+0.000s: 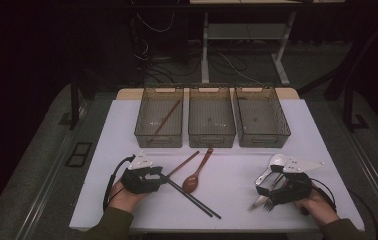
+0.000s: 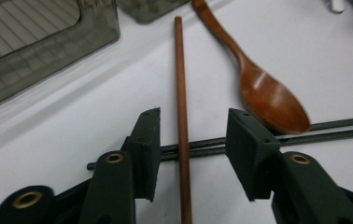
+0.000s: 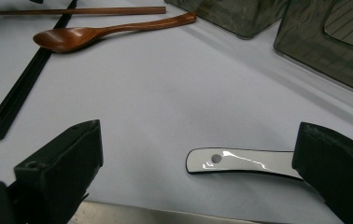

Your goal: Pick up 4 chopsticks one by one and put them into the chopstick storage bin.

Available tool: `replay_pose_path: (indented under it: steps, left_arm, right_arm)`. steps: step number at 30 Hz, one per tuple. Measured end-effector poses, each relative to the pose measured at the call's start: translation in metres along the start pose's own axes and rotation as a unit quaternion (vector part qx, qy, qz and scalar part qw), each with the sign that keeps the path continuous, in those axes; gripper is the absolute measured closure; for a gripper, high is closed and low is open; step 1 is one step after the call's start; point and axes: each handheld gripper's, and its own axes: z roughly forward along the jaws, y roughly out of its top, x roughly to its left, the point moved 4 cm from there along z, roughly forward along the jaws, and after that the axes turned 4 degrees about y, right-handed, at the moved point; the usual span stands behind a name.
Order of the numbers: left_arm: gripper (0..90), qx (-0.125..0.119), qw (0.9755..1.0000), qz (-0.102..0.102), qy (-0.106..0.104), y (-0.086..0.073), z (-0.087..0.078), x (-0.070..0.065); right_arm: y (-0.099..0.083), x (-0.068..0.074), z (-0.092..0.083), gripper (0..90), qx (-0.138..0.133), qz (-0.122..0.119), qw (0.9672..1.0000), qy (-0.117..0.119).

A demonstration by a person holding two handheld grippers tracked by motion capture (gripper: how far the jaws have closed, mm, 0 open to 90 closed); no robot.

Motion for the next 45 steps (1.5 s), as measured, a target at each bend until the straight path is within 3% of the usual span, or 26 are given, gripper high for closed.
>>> replay_pose_path:
  steps: [11,25,37,45]
  left_arm:
    - [70.6,0.026,0.9994,-0.017,-0.013,-0.008,0.005,0.004]
    - [80.3,0.060,0.9981,0.009,-0.008,-0.013,0.010,0.005]
    - [83.4,0.064,0.9978,0.016,0.006,-0.011,0.010,0.003]
    - [83.6,0.060,0.9980,0.019,0.005,-0.008,0.007,0.003]
  right_arm:
    - [0.000,0.000,0.001,1.8,0.003,0.001,1.0000,-0.004]
    - [-0.001,0.000,0.001,1.8,0.009,-0.008,0.9999,-0.004]
    - [-0.002,0.001,0.001,1.8,0.013,-0.009,0.9999,-0.005]
    - [-0.002,0.000,0.002,1.8,0.014,-0.011,0.9998,-0.004]
